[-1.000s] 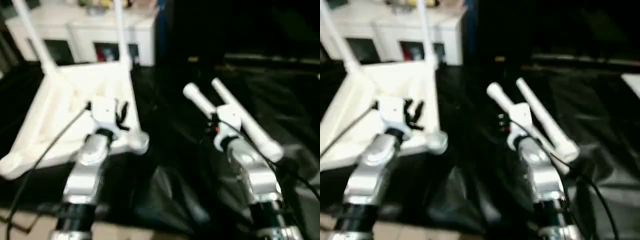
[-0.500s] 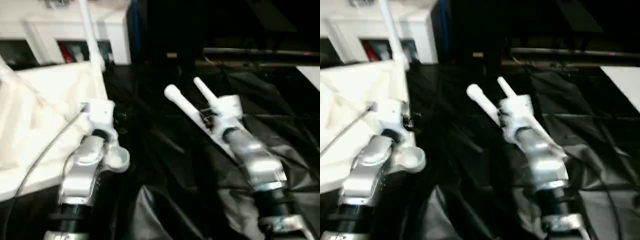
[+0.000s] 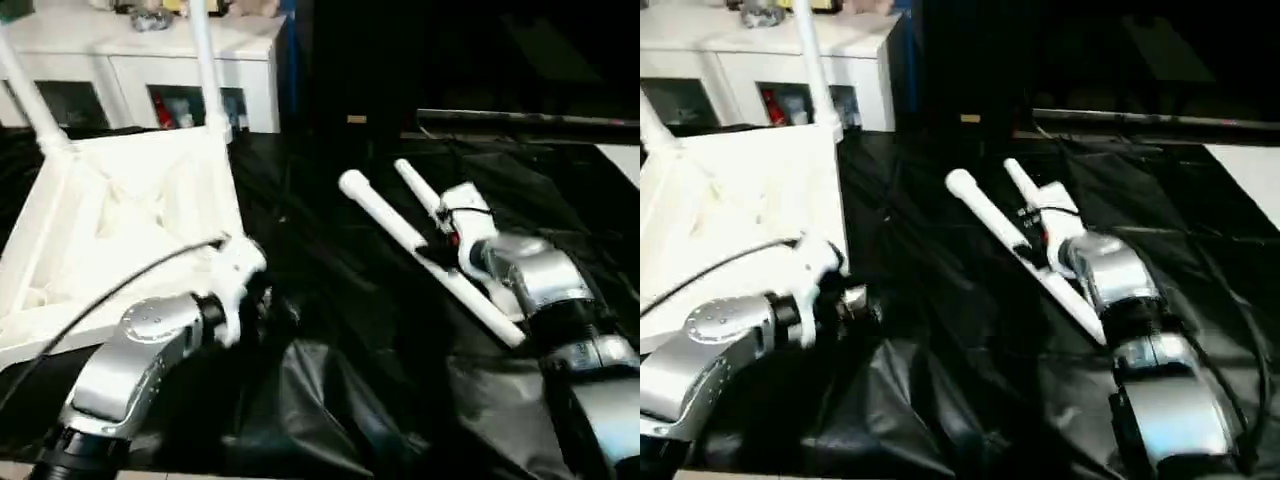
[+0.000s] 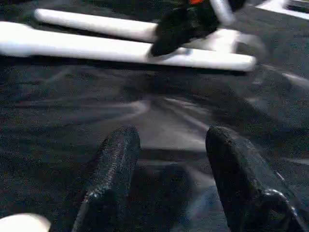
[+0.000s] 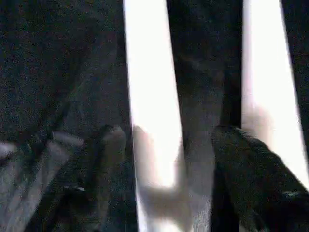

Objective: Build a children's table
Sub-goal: Rotate table base, then pick table leg

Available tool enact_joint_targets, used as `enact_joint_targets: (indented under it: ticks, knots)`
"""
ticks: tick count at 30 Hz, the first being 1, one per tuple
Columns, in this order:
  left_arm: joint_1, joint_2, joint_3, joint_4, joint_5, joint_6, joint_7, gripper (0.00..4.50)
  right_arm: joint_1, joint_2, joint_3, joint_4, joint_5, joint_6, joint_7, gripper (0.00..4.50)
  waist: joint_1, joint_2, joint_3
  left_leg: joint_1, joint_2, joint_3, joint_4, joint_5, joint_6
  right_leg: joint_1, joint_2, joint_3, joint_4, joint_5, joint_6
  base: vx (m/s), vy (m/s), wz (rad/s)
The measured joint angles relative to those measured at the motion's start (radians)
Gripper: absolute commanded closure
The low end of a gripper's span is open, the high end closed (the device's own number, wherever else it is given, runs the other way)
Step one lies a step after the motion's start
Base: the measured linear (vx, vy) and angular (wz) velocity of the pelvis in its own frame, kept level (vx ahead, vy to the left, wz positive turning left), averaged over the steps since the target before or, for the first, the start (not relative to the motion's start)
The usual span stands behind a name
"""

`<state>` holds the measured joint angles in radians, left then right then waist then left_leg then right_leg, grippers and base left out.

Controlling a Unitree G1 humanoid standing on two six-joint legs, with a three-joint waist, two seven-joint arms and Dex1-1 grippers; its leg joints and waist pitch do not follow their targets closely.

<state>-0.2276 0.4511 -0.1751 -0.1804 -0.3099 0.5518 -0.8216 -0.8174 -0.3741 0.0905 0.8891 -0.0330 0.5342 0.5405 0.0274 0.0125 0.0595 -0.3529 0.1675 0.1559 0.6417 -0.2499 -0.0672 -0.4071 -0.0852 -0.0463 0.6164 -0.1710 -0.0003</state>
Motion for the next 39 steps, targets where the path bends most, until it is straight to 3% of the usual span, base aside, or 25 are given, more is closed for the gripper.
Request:
enact_joint_targets:
  ticks: [7, 8, 14, 22, 27, 28, 39]
  knots:
    - [0.000, 0.013, 0.000, -0.012, -0.007, 0.032, 0.006, 0.97, -0.035, -0.003, 0.009, 0.156, -0.004, -0.047, 0.086, 0.67, 0.000, -0.001, 0.000, -0.002, 0.005, 0.001, -0.001, 0.008, -0.003, -0.003, 0.001, -0.004, 0.009, 0.006, -0.008, 0.008, -0.001, 0.00]
    - [-0.001, 0.012, 0.000, -0.012, -0.002, 0.031, 0.011, 0.82, -0.046, -0.006, 0.018, 0.171, -0.007, -0.052, 0.113, 0.94, -0.001, -0.002, -0.001, -0.003, 0.007, 0.001, -0.001, 0.008, -0.004, -0.004, 0.002, -0.005, 0.010, 0.005, -0.007, 0.000, 0.000, 0.00]
    - [-0.012, 0.013, 0.001, -0.011, 0.019, 0.027, 0.036, 0.38, -0.069, -0.009, 0.014, 0.215, -0.008, -0.068, 0.156, 1.40, 0.000, -0.005, -0.003, -0.005, 0.012, 0.001, -0.001, 0.010, -0.007, -0.006, 0.008, -0.005, 0.009, 0.000, -0.012, 0.000, 0.000, 0.00]
    - [-0.020, 0.005, 0.002, -0.007, 0.020, 0.018, 0.046, 0.35, -0.083, -0.006, 0.000, 0.257, -0.007, -0.085, 0.156, 2.18, 0.002, -0.005, -0.003, -0.004, 0.014, 0.003, -0.001, 0.010, -0.007, -0.007, 0.009, -0.005, 0.010, 0.000, -0.012, 0.000, 0.000, 0.00]
    - [-0.058, -0.027, 0.021, 0.033, 0.020, 0.020, 0.088, 0.35, -0.084, 0.002, -0.054, 0.285, 0.026, -0.091, 0.143, 2.46, 0.000, -0.005, -0.003, -0.003, 0.014, 0.003, -0.001, 0.010, -0.008, -0.007, 0.009, -0.005, 0.011, 0.000, -0.012, 0.000, 0.000, 0.00]
    - [-0.059, -0.029, 0.024, 0.037, 0.020, 0.020, 0.094, 0.35, -0.084, 0.003, -0.059, 0.287, 0.029, -0.091, 0.143, 2.68, -0.001, -0.005, -0.003, -0.003, 0.014, 0.003, -0.001, 0.010, -0.008, -0.007, 0.009, -0.006, 0.012, 0.000, -0.012, 0.000, 0.000, 0.00]
    - [-0.168, -0.165, 0.099, 0.157, -0.013, 0.021, 0.213, 0.35, -0.079, 0.023, -0.121, 0.261, 0.087, -0.065, 0.183, 3.01, 0.005, 0.001, -0.001, -0.010, 0.015, 0.004, -0.002, 0.011, -0.008, -0.013, 0.009, -0.007, 0.011, 0.000, -0.013, 0.000, 0.000, 0.00]
